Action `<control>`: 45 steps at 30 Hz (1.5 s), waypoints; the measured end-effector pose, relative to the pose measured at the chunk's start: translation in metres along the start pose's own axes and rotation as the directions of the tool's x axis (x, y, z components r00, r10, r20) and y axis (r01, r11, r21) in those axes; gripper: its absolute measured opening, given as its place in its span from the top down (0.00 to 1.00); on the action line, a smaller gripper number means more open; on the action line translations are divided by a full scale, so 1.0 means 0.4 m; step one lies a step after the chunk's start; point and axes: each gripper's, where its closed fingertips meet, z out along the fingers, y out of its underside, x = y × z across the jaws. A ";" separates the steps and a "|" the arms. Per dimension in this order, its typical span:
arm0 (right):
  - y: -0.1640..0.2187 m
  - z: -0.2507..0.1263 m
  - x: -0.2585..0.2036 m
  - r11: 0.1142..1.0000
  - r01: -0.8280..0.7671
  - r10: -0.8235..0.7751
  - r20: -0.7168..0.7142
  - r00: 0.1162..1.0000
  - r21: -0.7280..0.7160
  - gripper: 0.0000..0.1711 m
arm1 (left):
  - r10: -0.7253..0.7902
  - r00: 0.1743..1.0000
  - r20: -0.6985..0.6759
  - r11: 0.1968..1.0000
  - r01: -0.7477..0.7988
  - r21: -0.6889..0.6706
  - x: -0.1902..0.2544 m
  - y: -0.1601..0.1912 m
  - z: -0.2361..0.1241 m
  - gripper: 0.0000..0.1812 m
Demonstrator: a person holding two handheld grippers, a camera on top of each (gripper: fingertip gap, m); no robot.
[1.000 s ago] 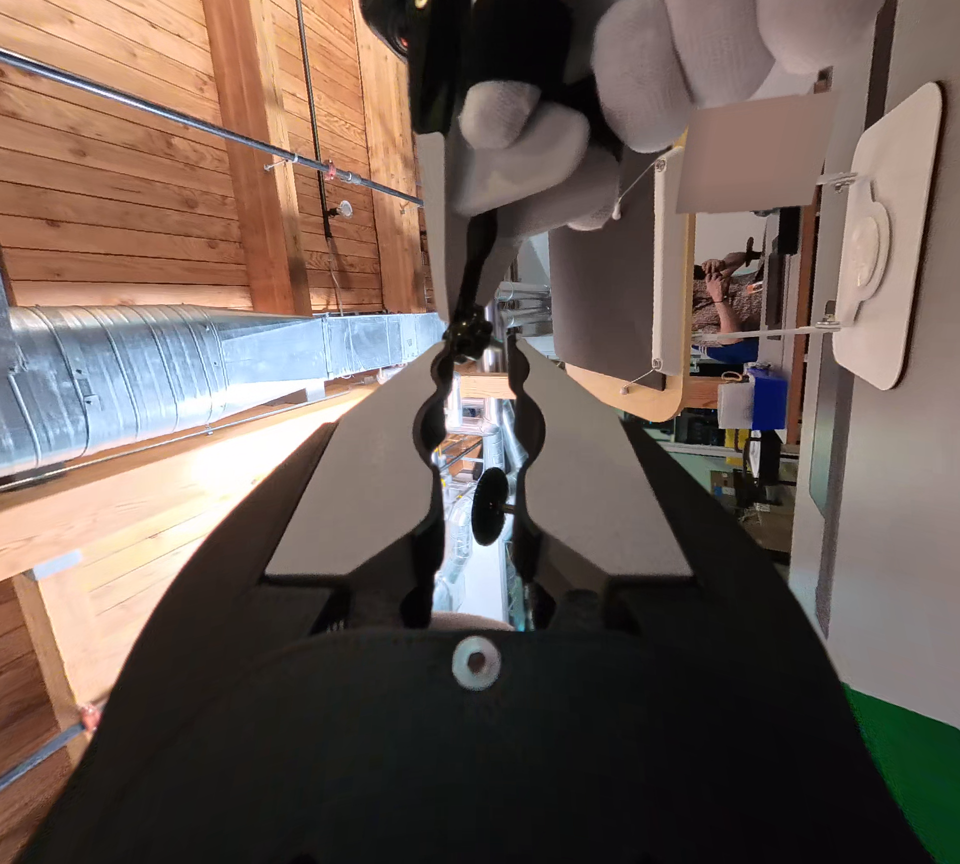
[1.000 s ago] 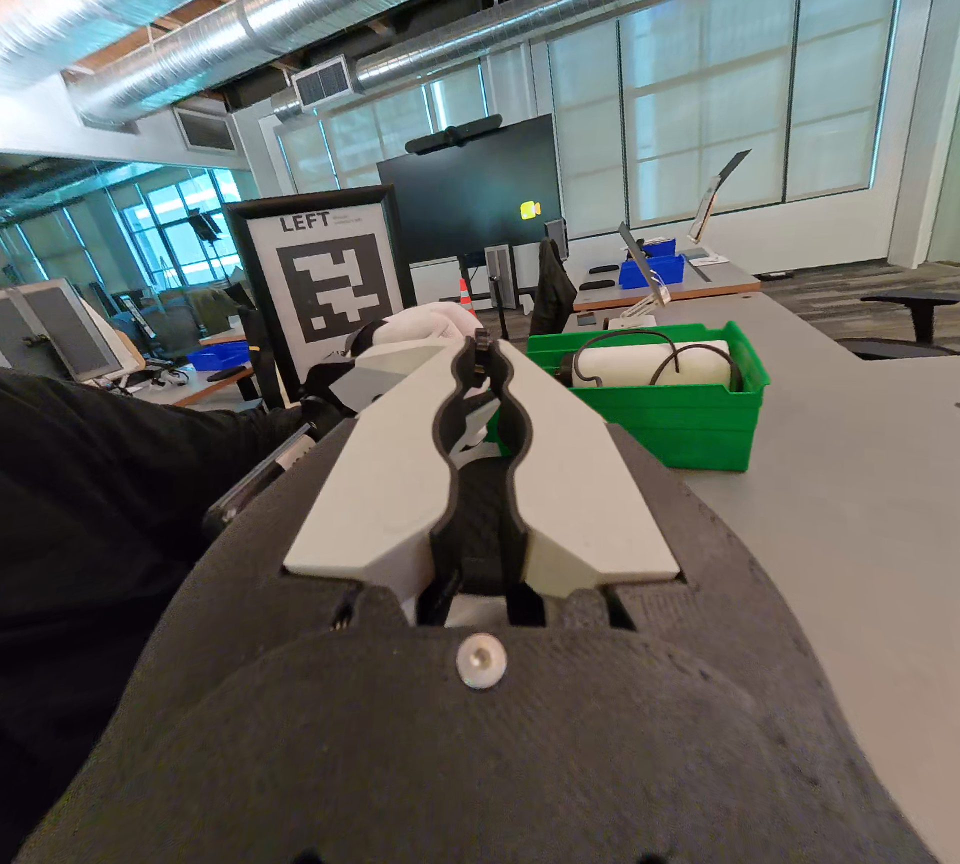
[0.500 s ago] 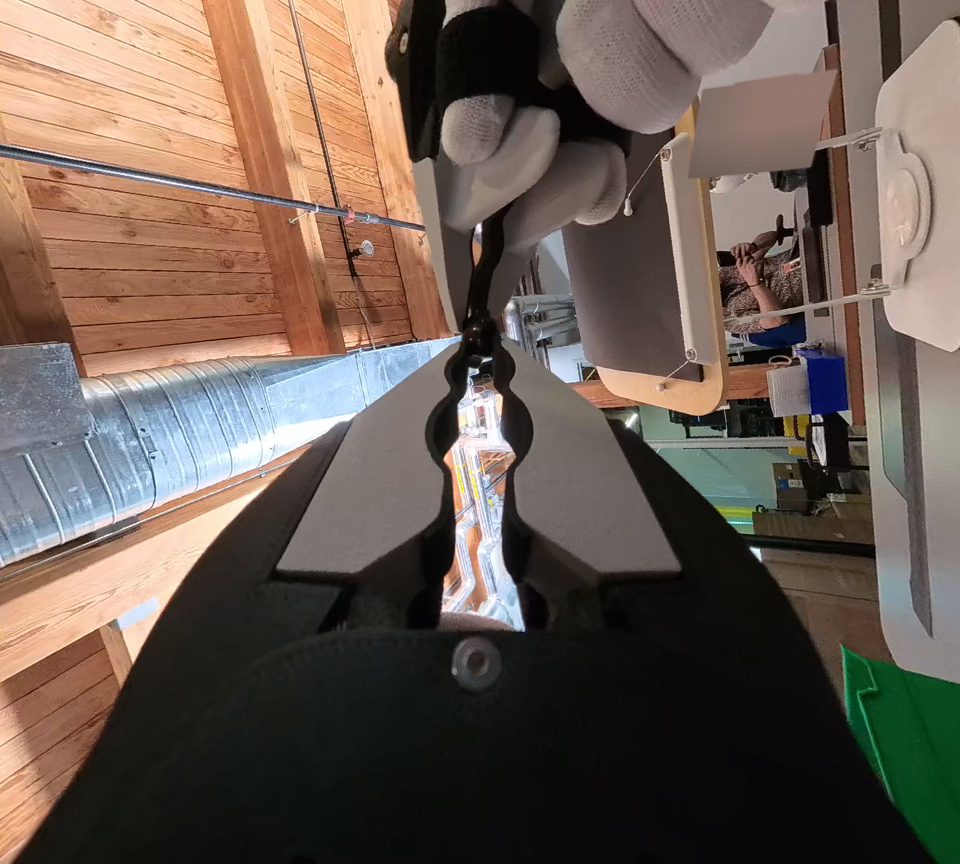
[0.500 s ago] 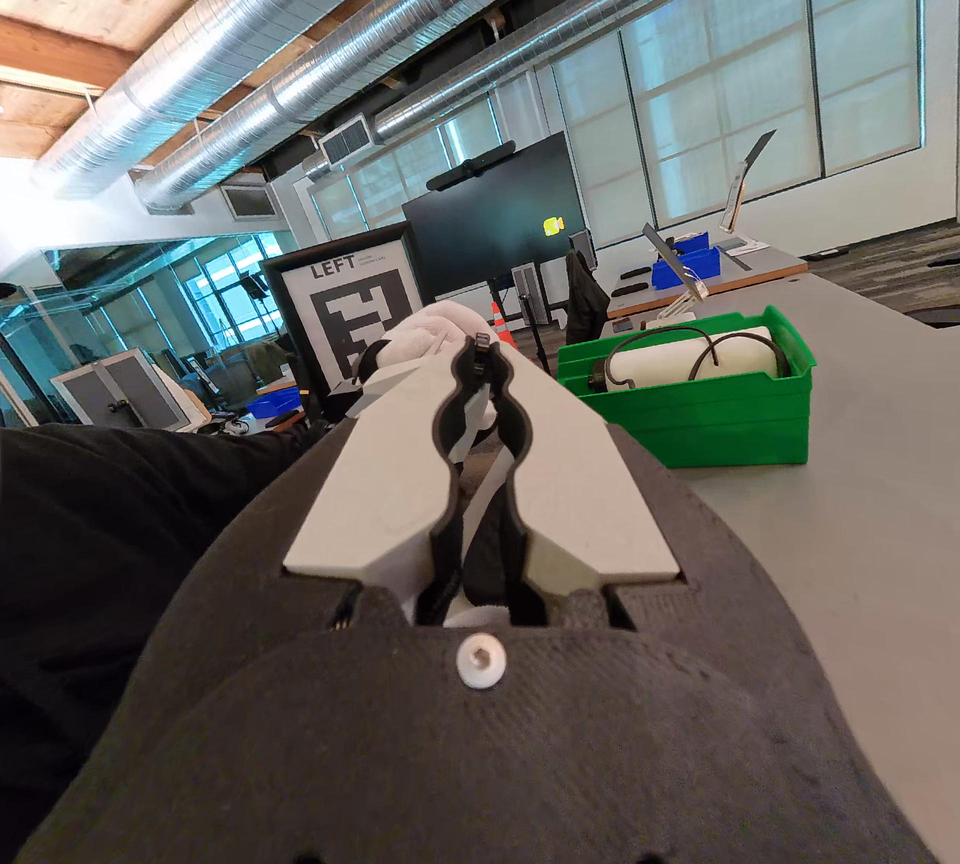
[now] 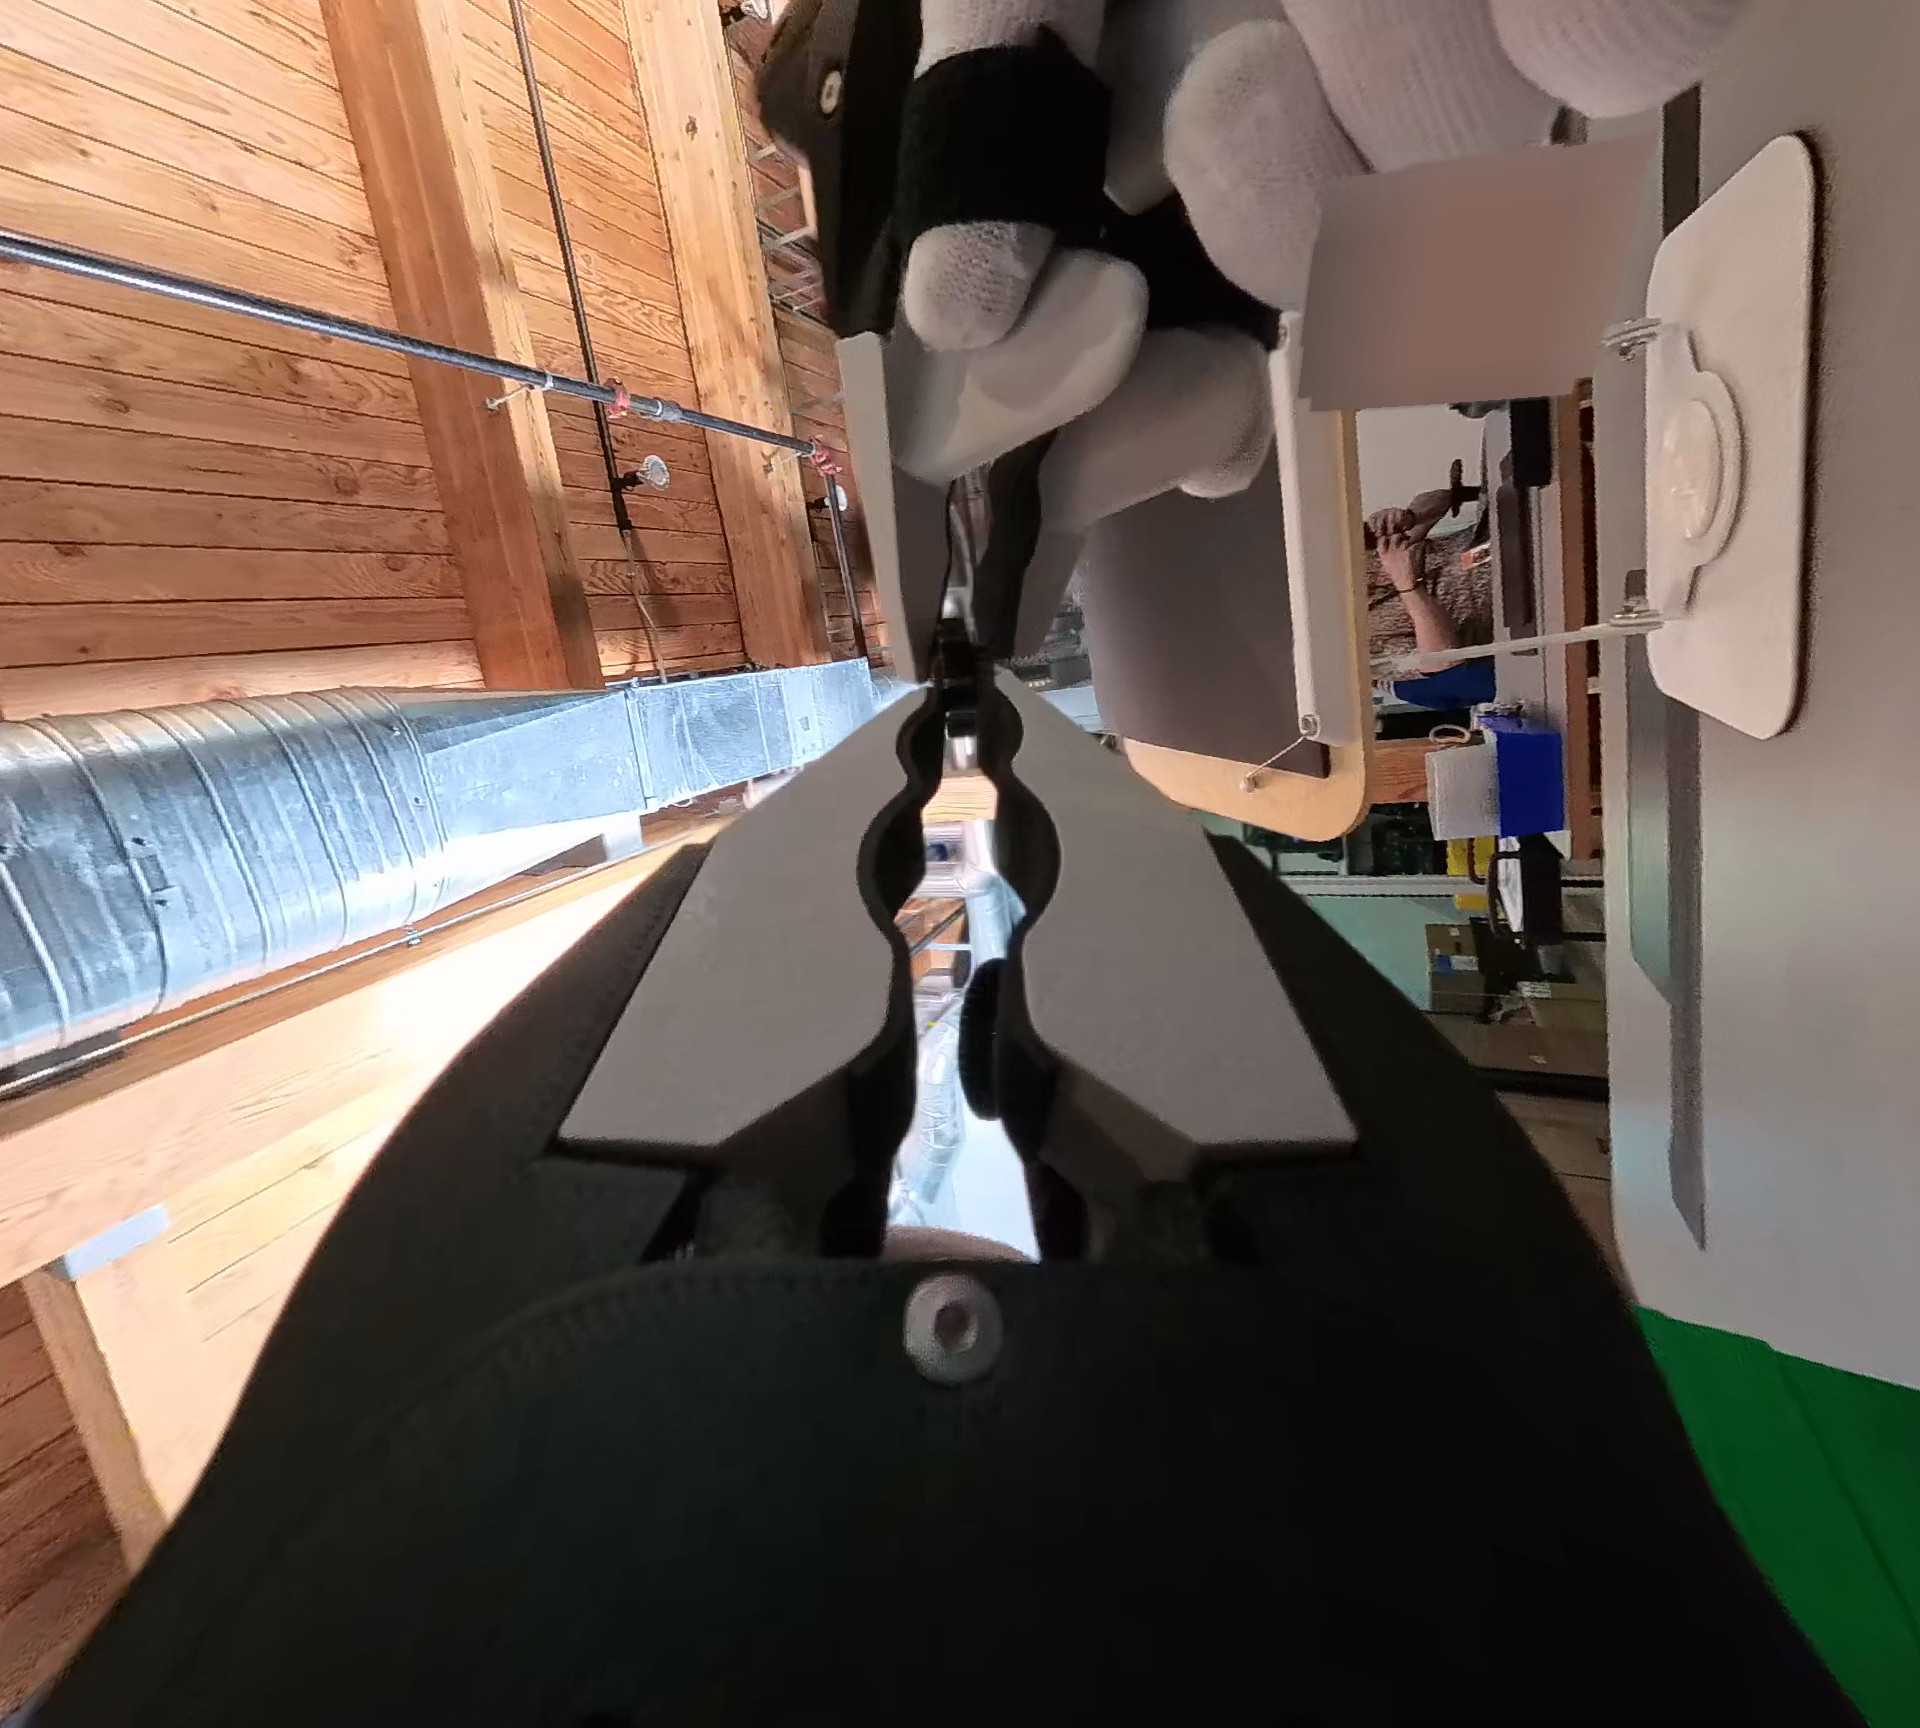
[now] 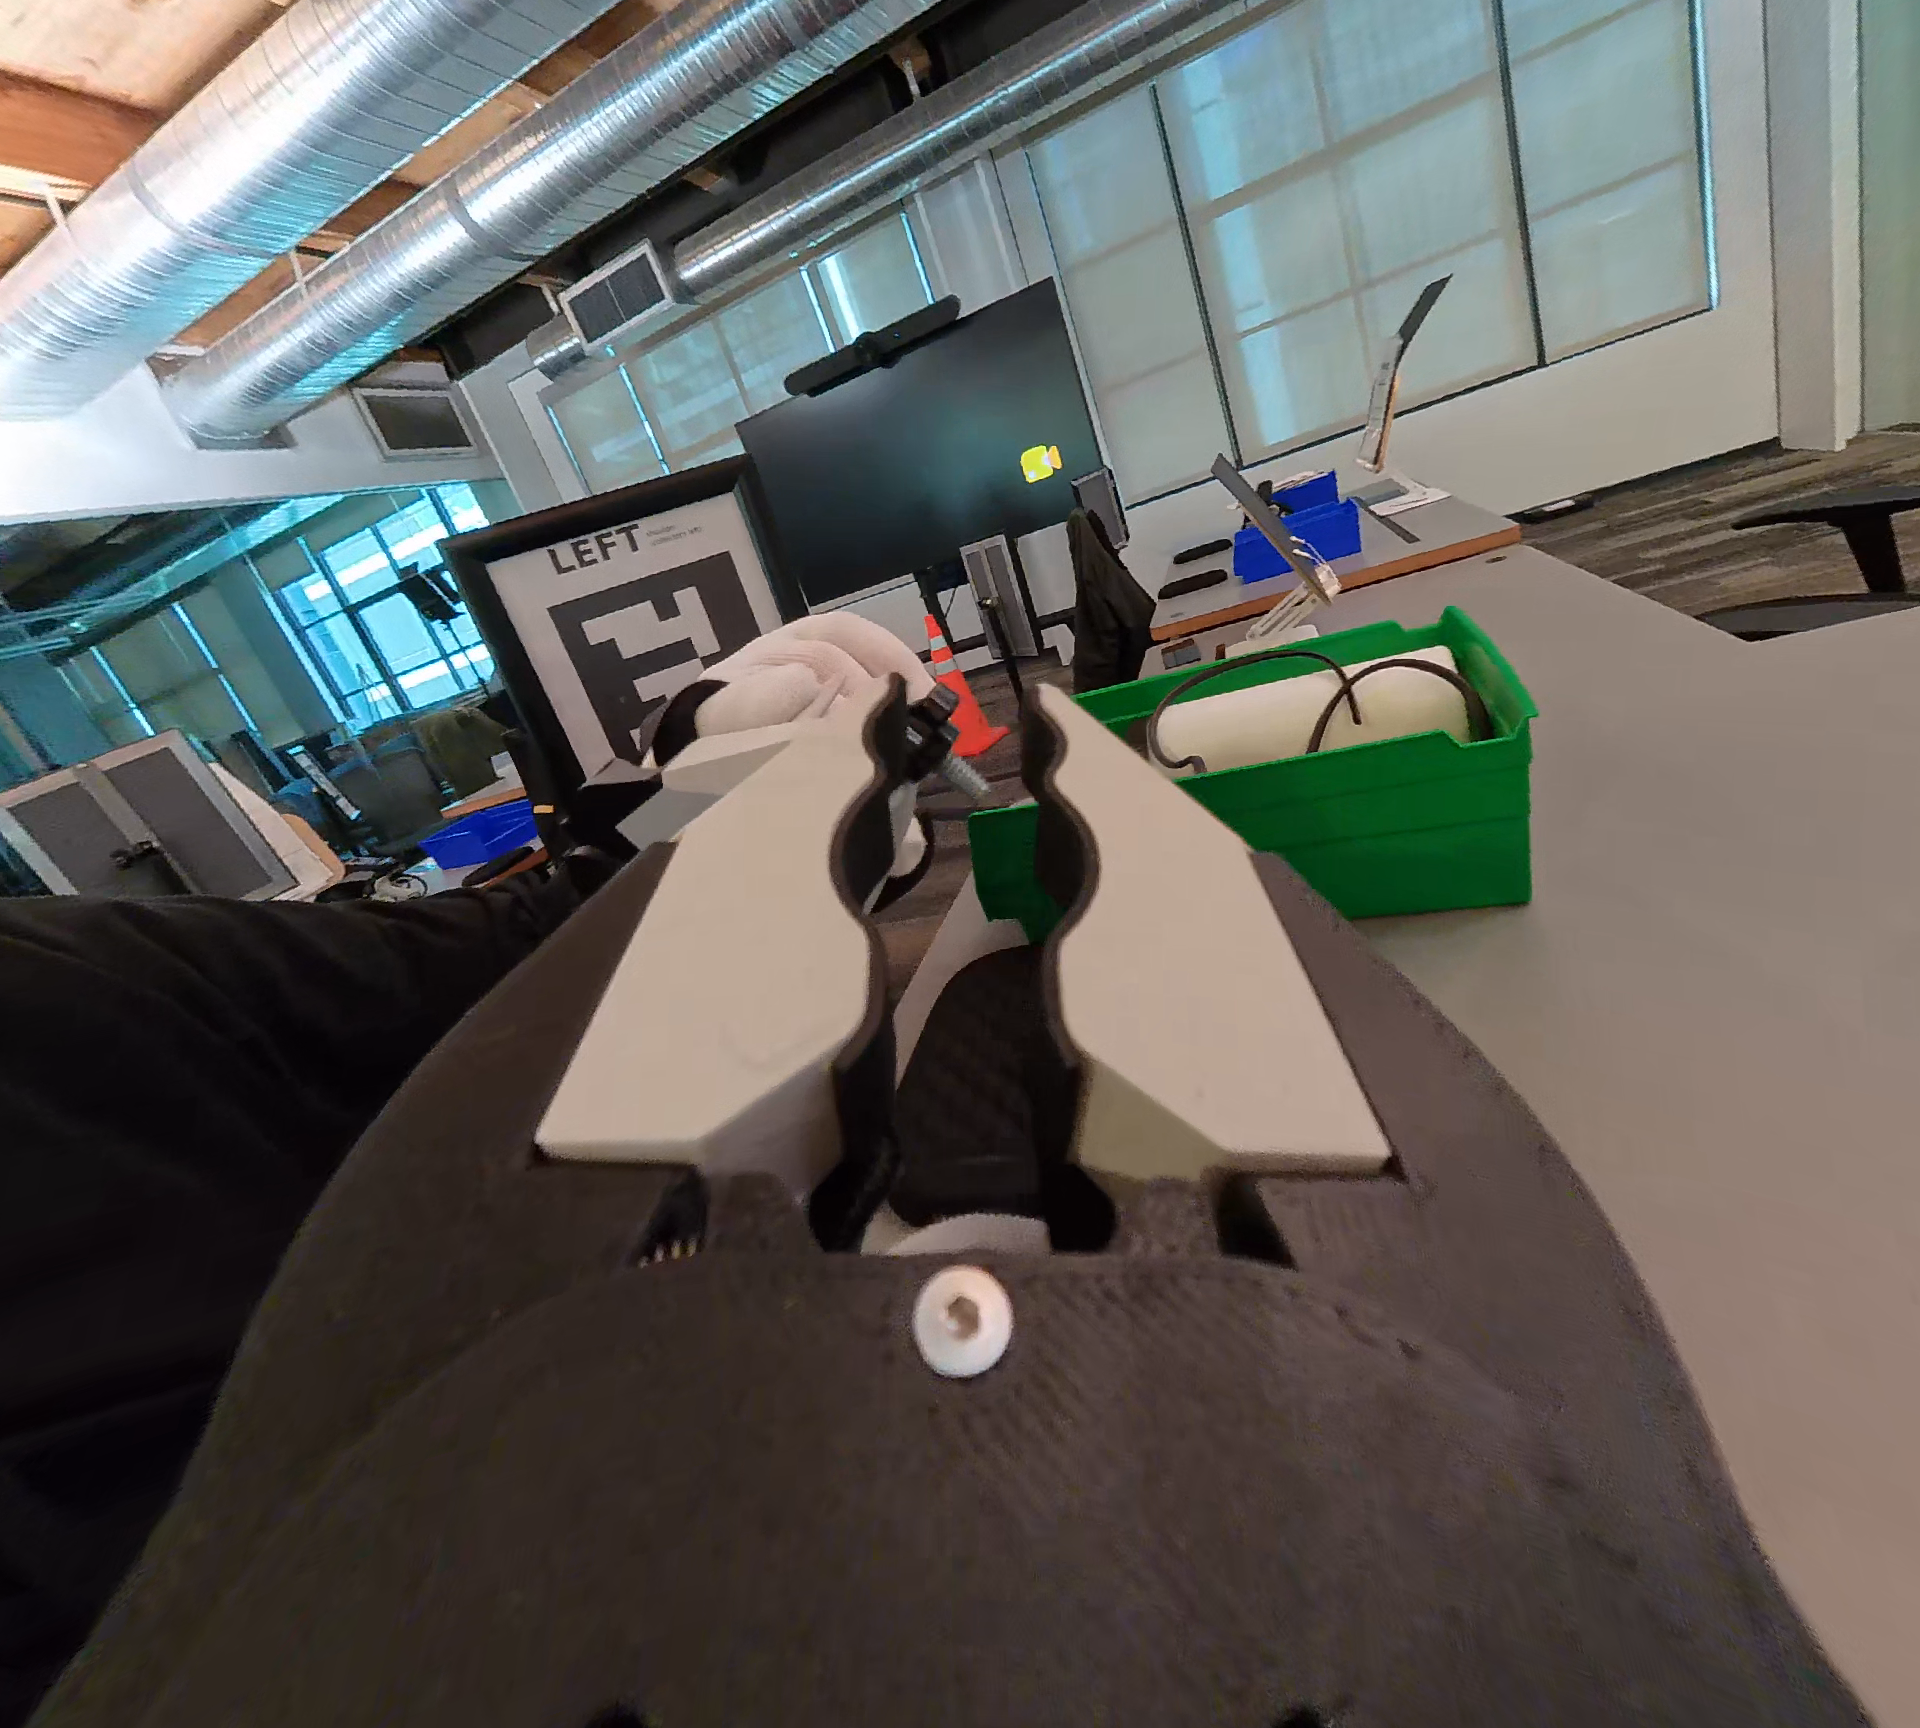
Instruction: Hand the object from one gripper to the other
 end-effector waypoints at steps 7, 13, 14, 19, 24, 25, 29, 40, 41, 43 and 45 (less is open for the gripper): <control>-0.052 -0.032 0.037 0.955 0.296 -0.296 -0.118 0.948 -0.021 0.80 | -0.355 0.918 -0.179 0.934 0.357 -0.019 0.000 0.041 0.011 0.98; -0.014 -0.028 -0.016 0.524 0.806 -0.842 -0.022 0.539 -0.277 0.88 | -0.656 0.607 -0.447 0.697 0.715 -0.052 -0.022 0.043 0.002 0.98; 0.006 -0.024 -0.019 0.417 0.851 -0.896 0.014 0.445 -0.319 0.89 | -0.663 0.576 -0.478 0.673 0.738 -0.043 -0.021 0.038 -0.002 0.98; 0.045 -0.013 -0.026 0.210 0.909 -0.967 0.060 0.247 -0.361 0.94 | -0.632 0.471 -0.616 0.625 0.779 -0.046 0.012 0.001 -0.028 0.98; 0.069 -0.011 -0.030 0.141 0.917 -0.975 0.111 0.194 -0.372 0.95 | -0.600 0.452 -0.660 0.633 0.773 -0.046 0.022 -0.006 -0.042 0.98; 0.075 -0.012 -0.031 0.124 0.919 -0.975 0.126 0.183 -0.373 0.95 | -0.585 0.446 -0.678 0.638 0.769 -0.045 0.025 -0.008 -0.047 0.98; 0.113 -0.015 -0.036 0.092 0.923 -0.959 0.216 0.182 -0.373 0.96 | -0.499 0.442 -0.745 0.693 0.720 -0.037 0.044 -0.023 -0.069 0.98; 0.131 -0.023 -0.037 0.107 0.920 -0.940 0.263 0.217 -0.377 0.96 | -0.410 0.446 -0.796 0.764 0.644 -0.033 0.061 -0.035 -0.081 0.98; 0.128 -0.023 -0.035 0.113 0.919 -0.941 0.256 0.221 -0.378 0.96 | -0.417 0.450 -0.790 0.763 0.646 -0.035 0.060 -0.034 -0.078 0.98; 0.123 -0.022 -0.033 0.117 0.917 -0.943 0.246 0.223 -0.382 0.96 | -0.428 0.456 -0.780 0.760 0.648 -0.038 0.058 -0.031 -0.074 0.98; 0.115 -0.022 -0.031 0.124 0.913 -0.946 0.232 0.227 -0.389 0.96 | -0.449 0.468 -0.761 0.755 0.655 -0.042 0.053 -0.026 -0.066 0.98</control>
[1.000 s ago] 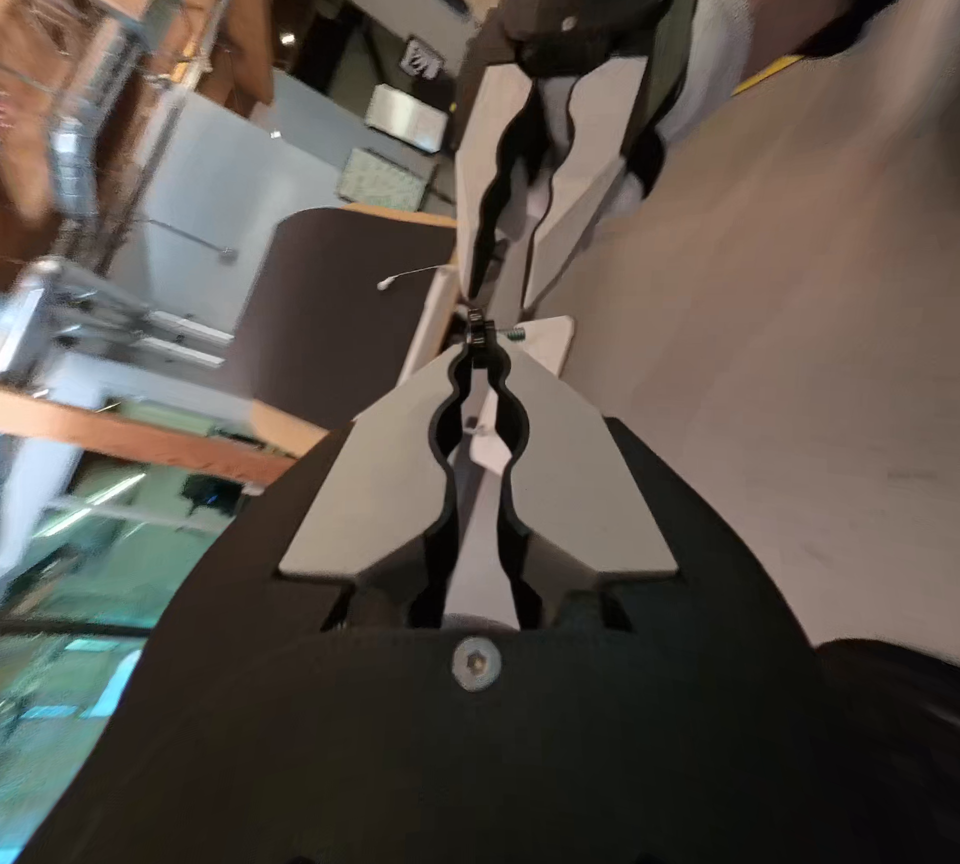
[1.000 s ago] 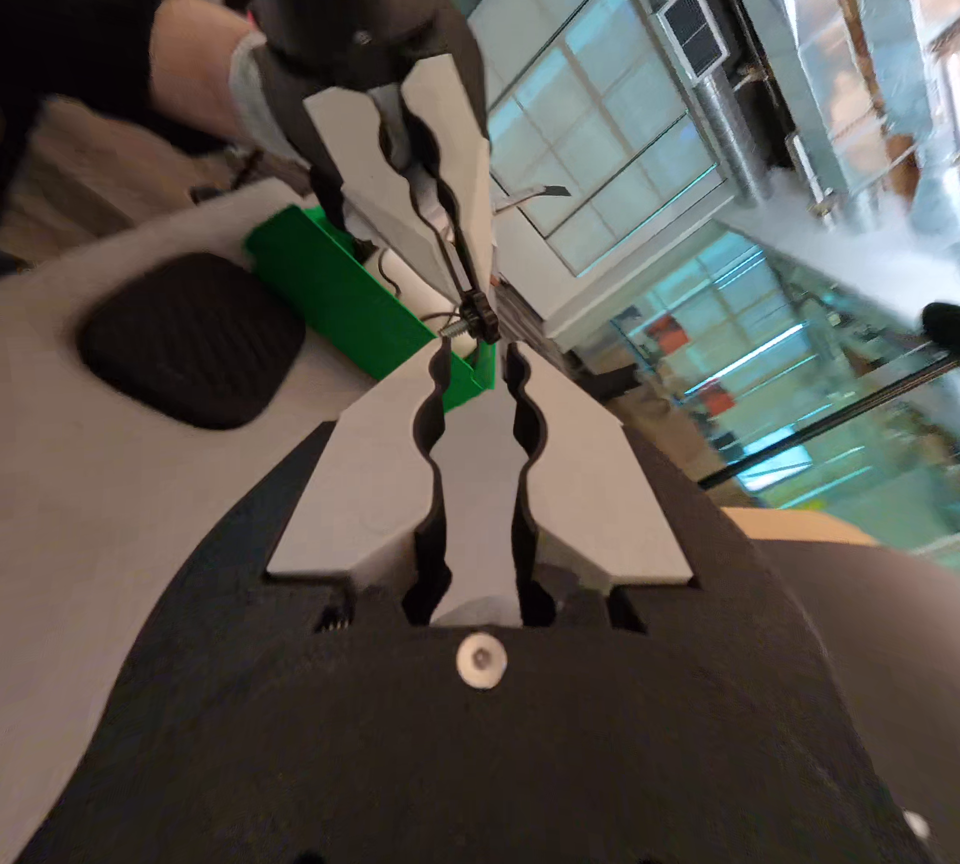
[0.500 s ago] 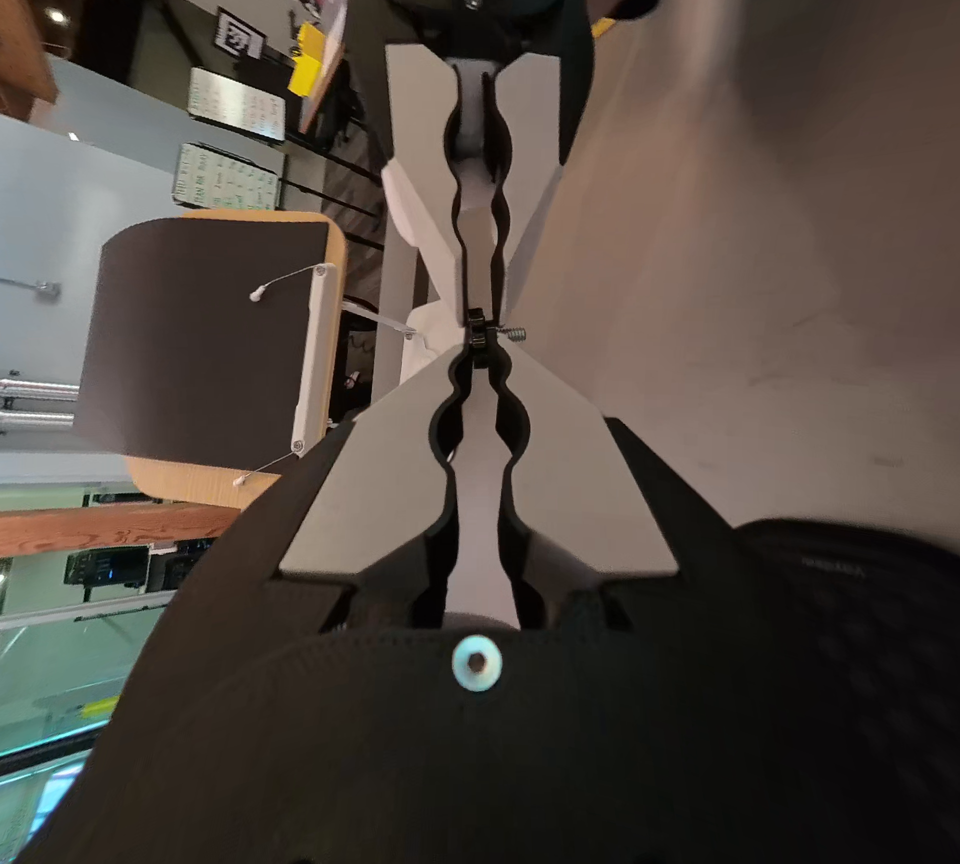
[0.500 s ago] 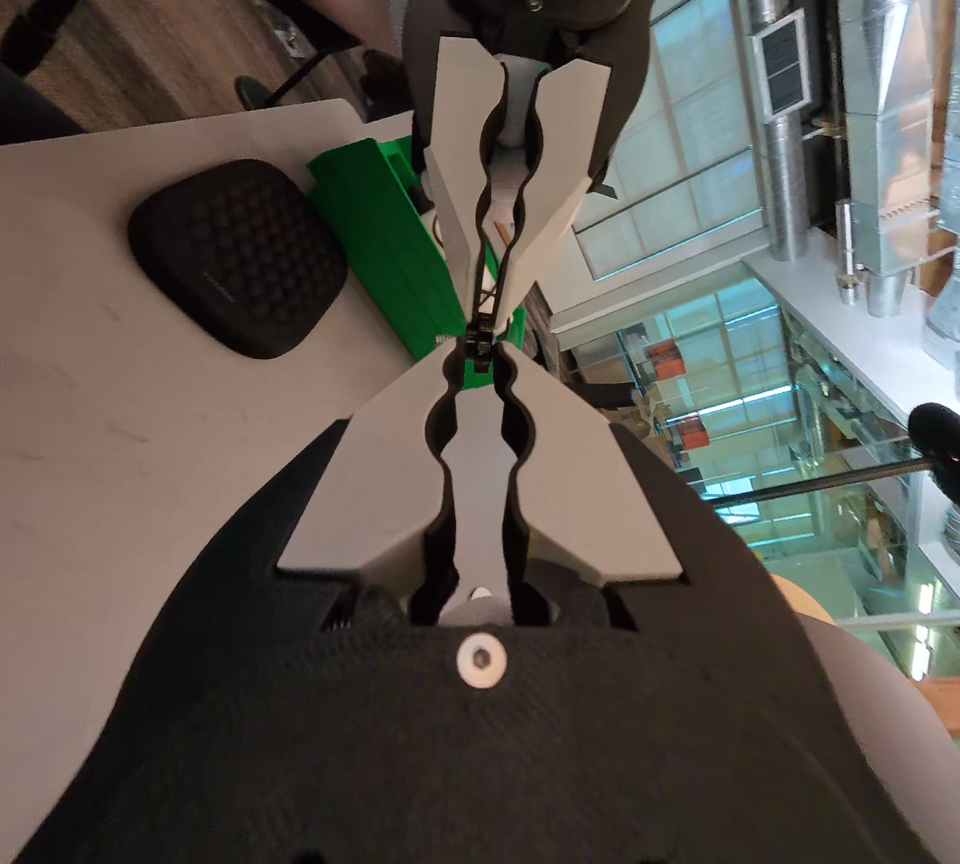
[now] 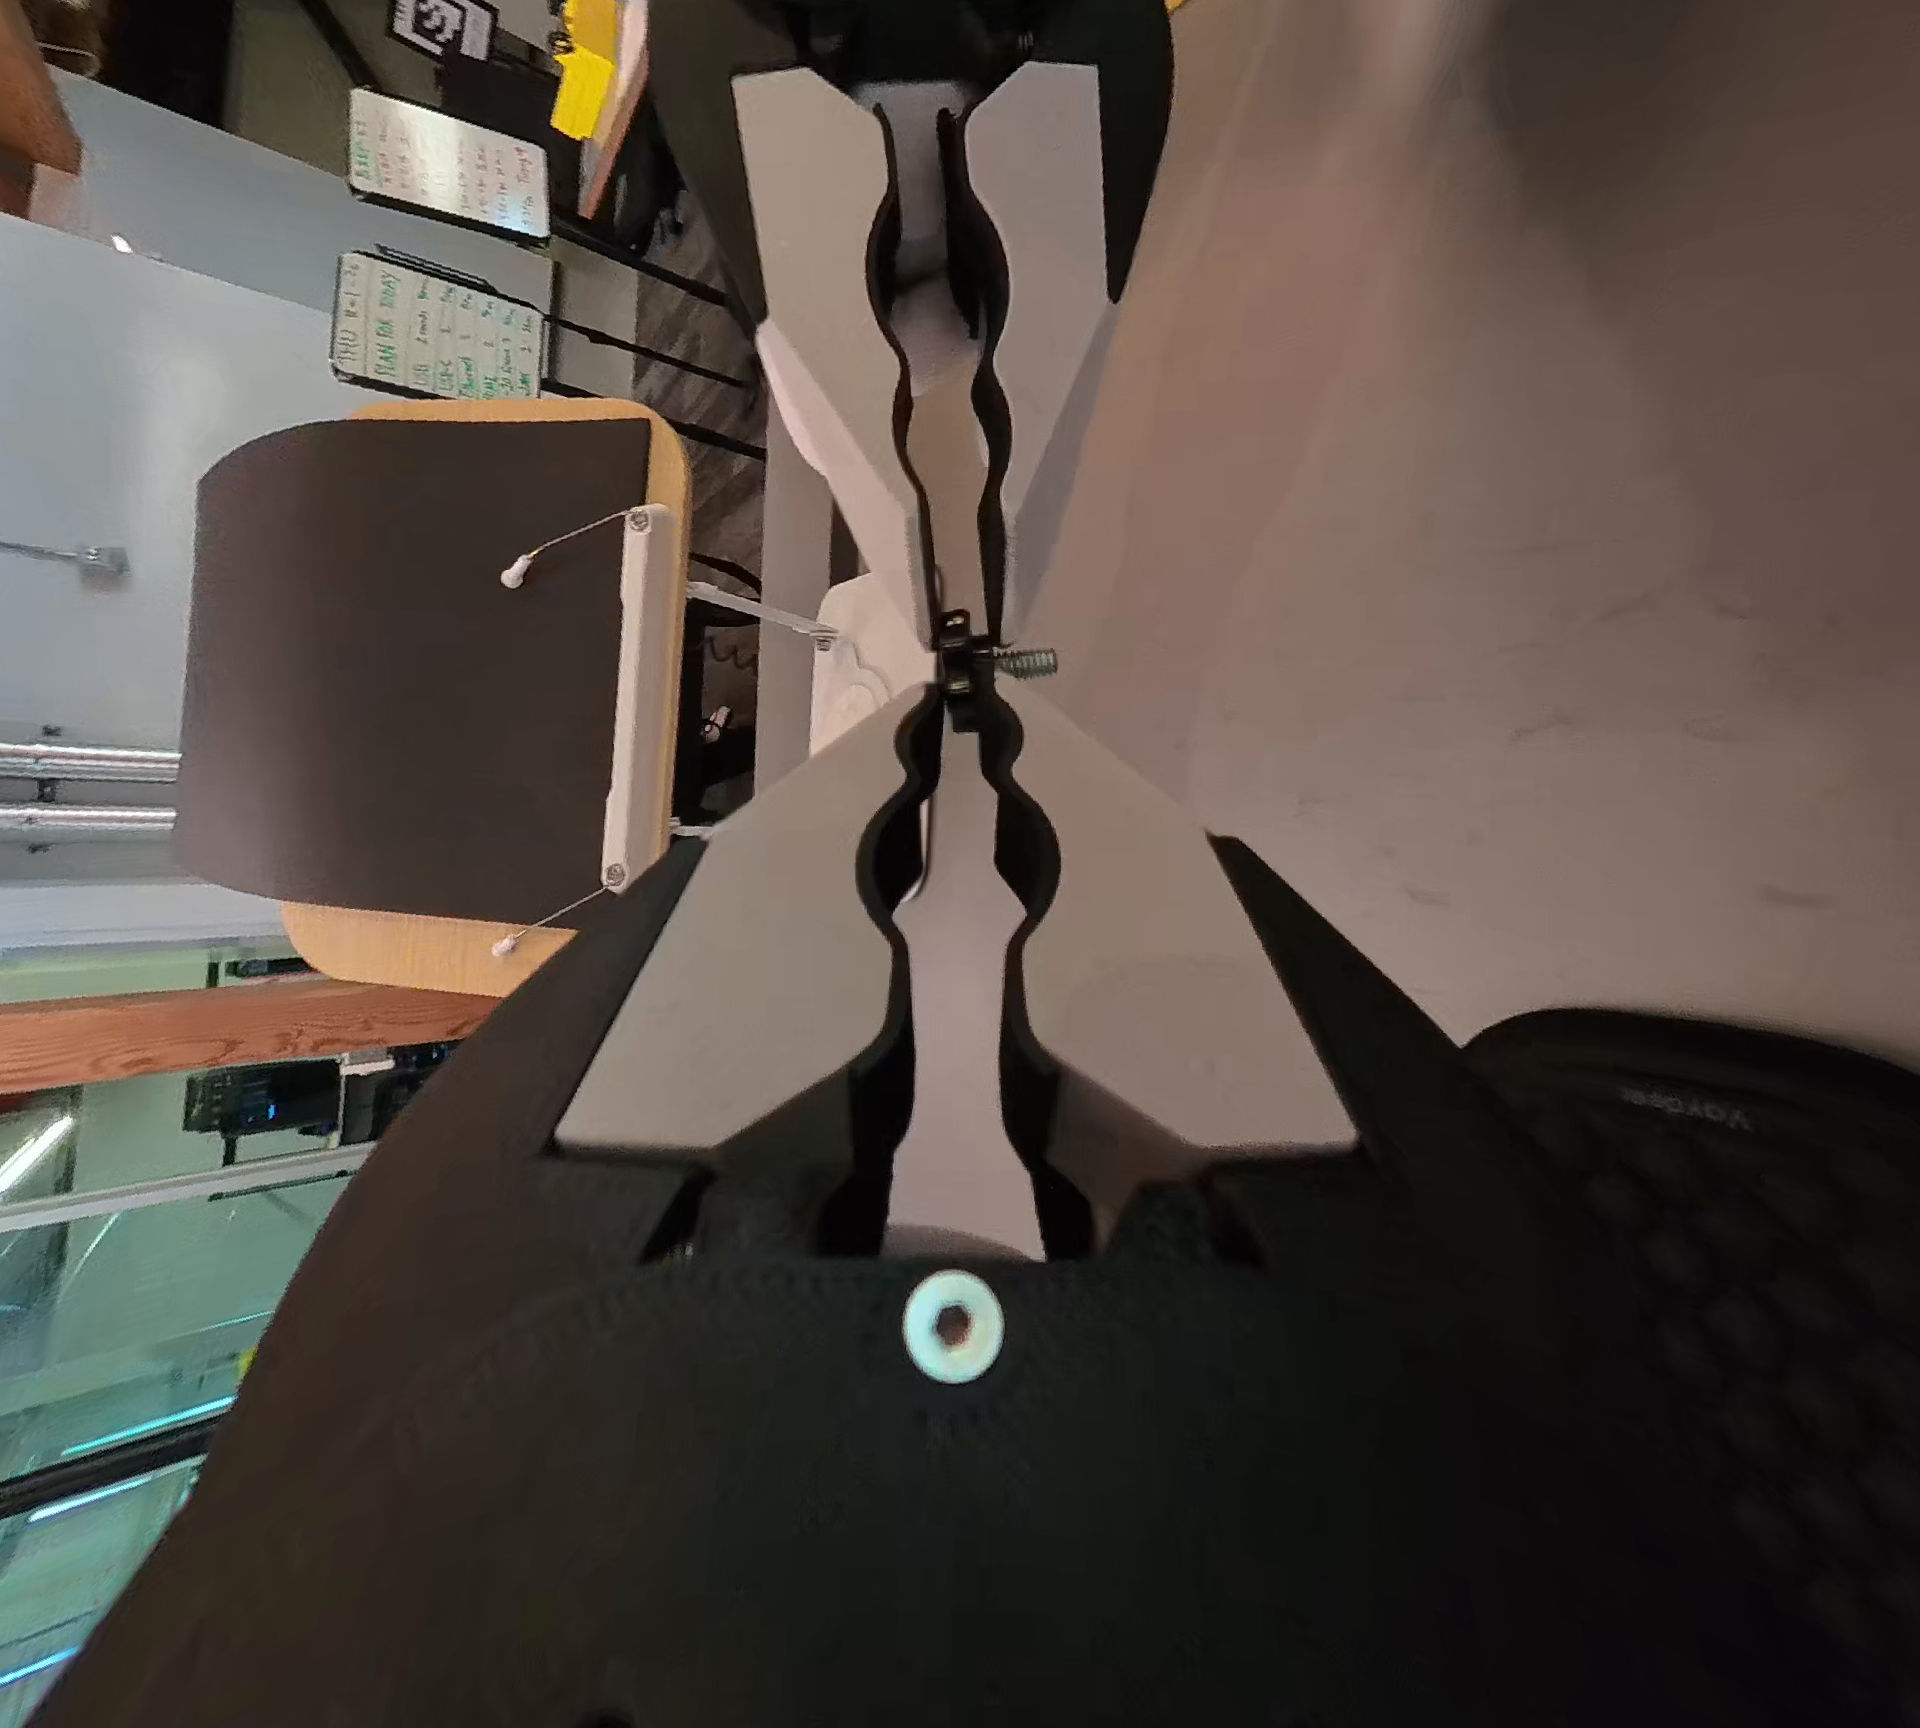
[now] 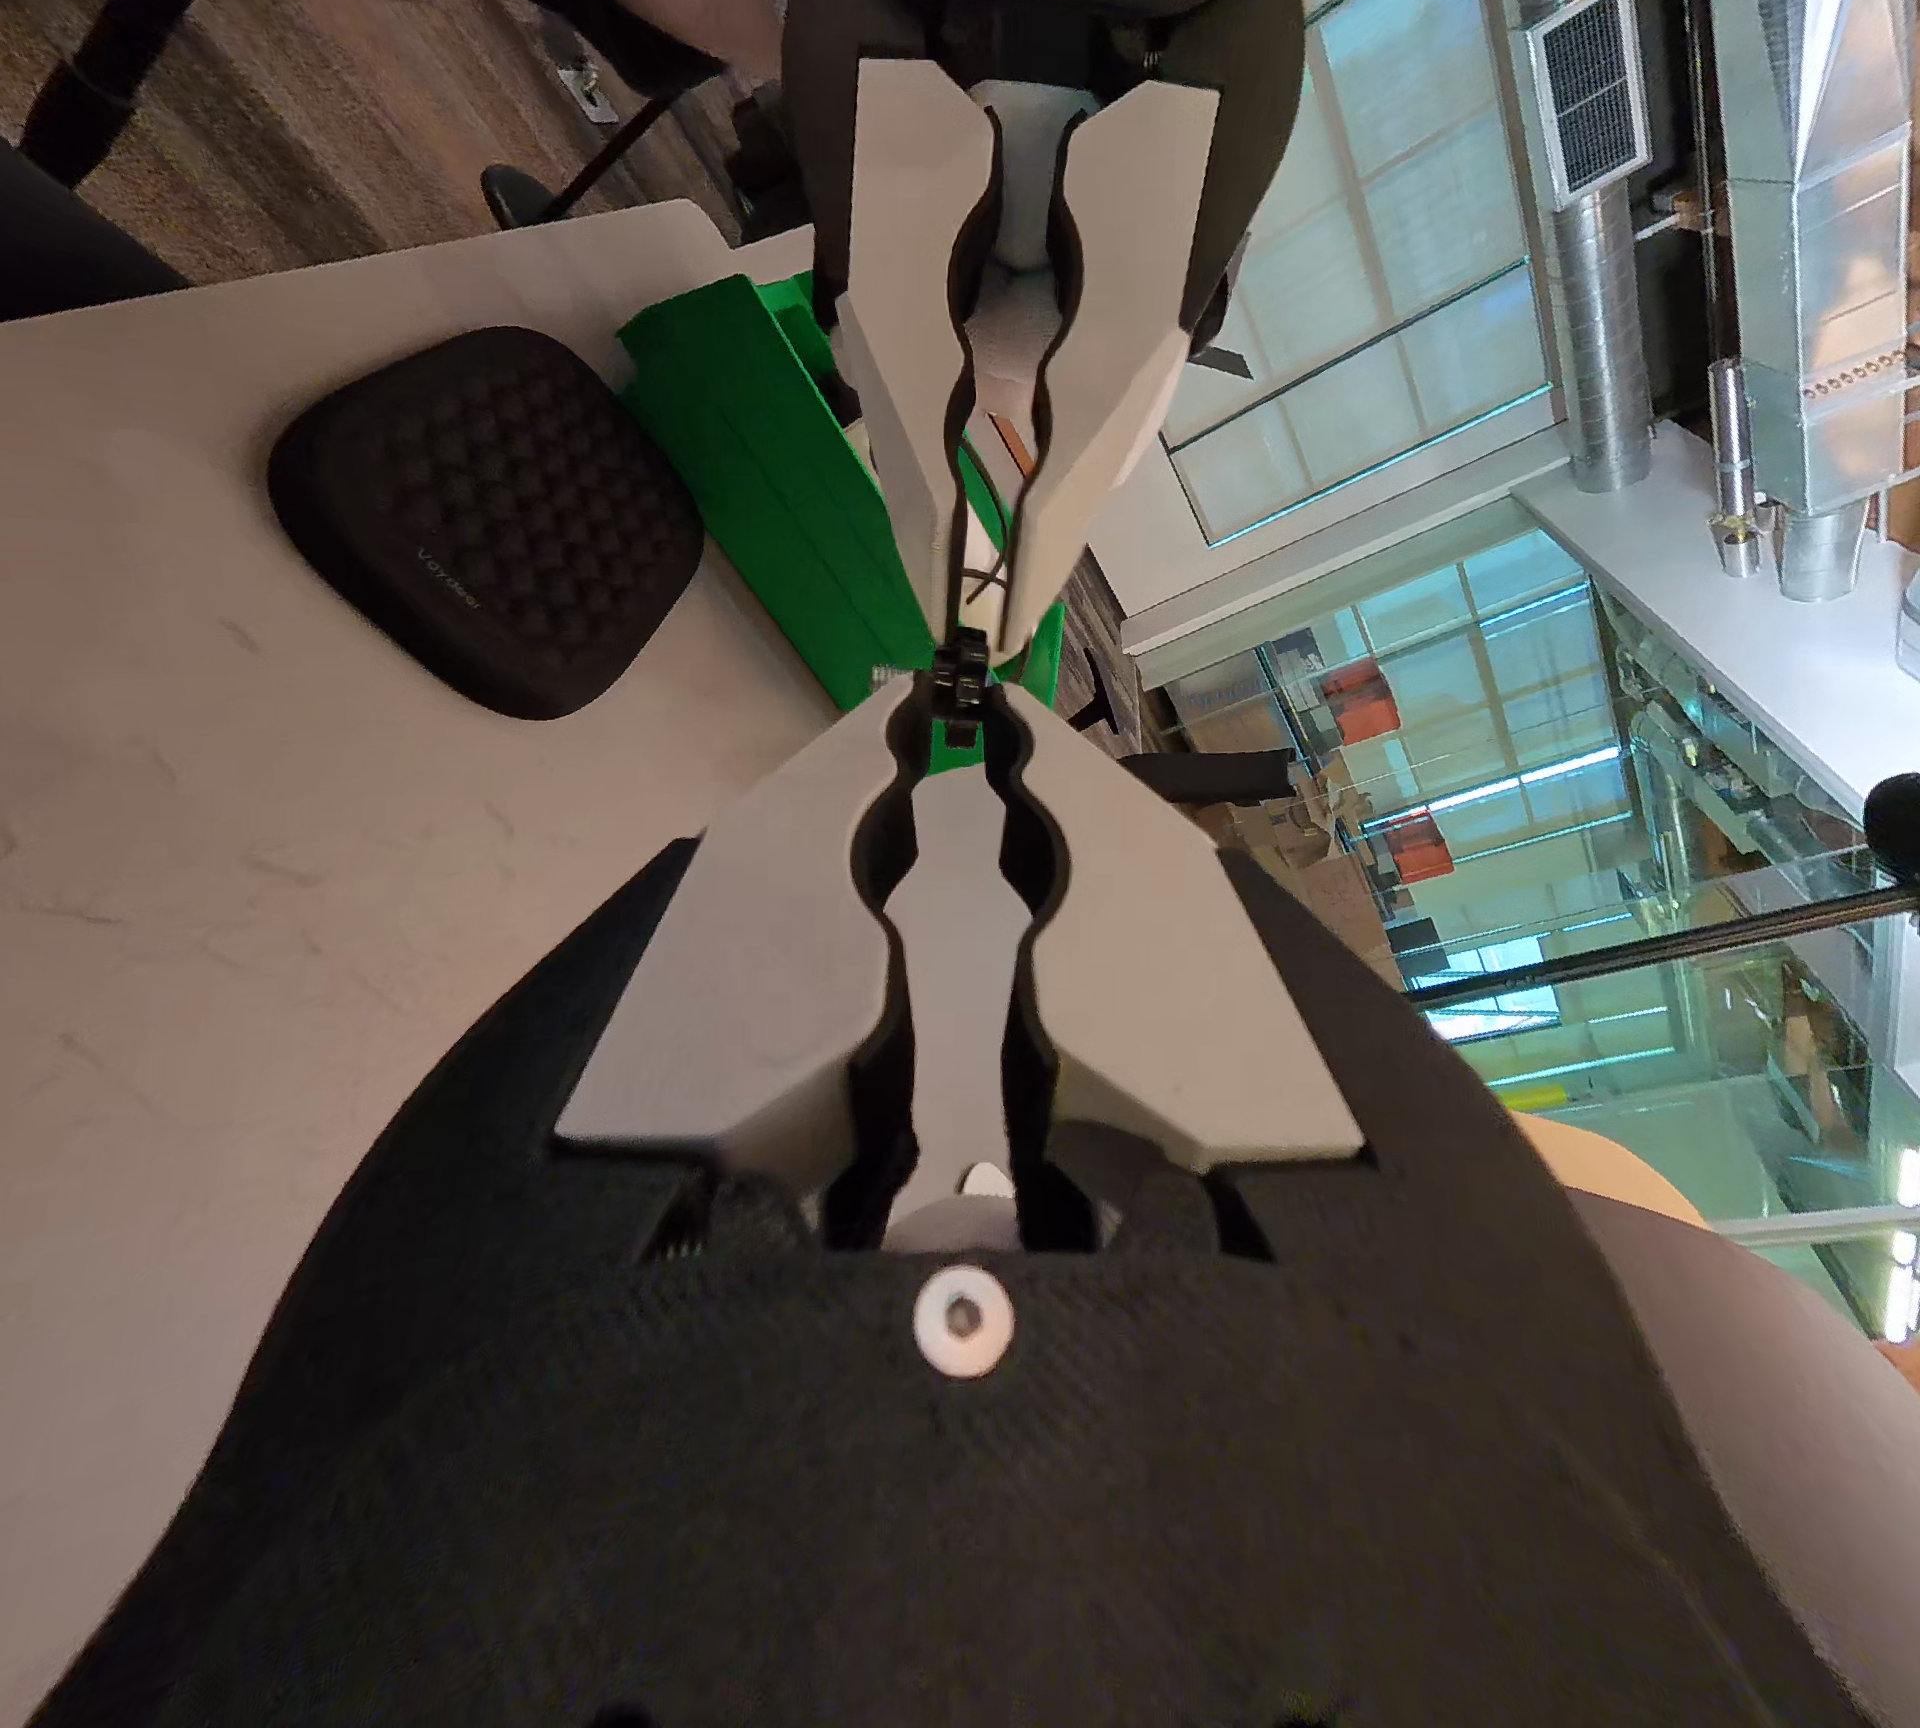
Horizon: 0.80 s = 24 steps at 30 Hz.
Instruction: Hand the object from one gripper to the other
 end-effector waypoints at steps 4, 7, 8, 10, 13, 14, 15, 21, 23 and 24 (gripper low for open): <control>0.009 -0.016 0.038 0.999 -0.019 0.018 -0.036 0.999 -0.029 0.96 | -0.022 0.988 0.156 1.000 0.022 0.001 -0.065 0.012 -0.022 0.85; 0.031 -0.053 0.102 0.994 -0.023 0.014 -0.089 0.996 -0.104 0.96 | -0.091 0.960 0.266 0.996 0.084 0.036 -0.118 0.025 -0.042 0.83; 0.047 -0.072 0.128 0.988 -0.030 0.014 -0.103 0.995 -0.152 0.96 | -0.102 0.950 0.295 0.995 0.095 0.040 -0.129 0.034 -0.041 0.83; 0.072 -0.131 0.198 0.972 -0.046 0.007 -0.166 0.986 -0.230 0.96 | -0.123 0.935 0.331 0.992 0.121 0.027 -0.141 0.061 -0.023 0.86; 0.138 -0.264 0.291 0.905 -0.096 0.000 -0.225 0.974 -0.415 0.96 | -0.131 0.919 0.373 0.989 0.147 -0.014 -0.146 0.111 0.028 0.88; 0.164 -0.321 0.315 0.867 -0.131 0.010 -0.245 0.969 -0.482 0.96 | -0.150 0.917 0.370 0.986 0.167 -0.015 -0.142 0.124 0.048 0.88; 0.194 -0.383 0.328 0.816 -0.167 0.027 -0.253 0.967 -0.553 0.96 | -0.167 0.911 0.378 0.982 0.189 -0.023 -0.141 0.141 0.068 0.89; 0.422 -0.767 0.321 0.368 -0.396 0.097 -0.389 0.916 -0.841 0.96 | -0.198 0.920 0.337 0.969 0.236 -0.076 -0.088 0.205 0.174 0.89; 0.509 -0.843 0.257 0.216 -0.438 0.205 -0.398 0.894 -0.873 0.96 | -0.163 0.932 0.325 0.971 0.209 -0.113 -0.067 0.212 0.197 0.89; 0.549 -0.876 0.230 0.143 -0.453 0.245 -0.412 0.877 -0.880 0.96 | -0.150 0.938 0.314 0.972 0.198 -0.127 -0.056 0.211 0.205 0.89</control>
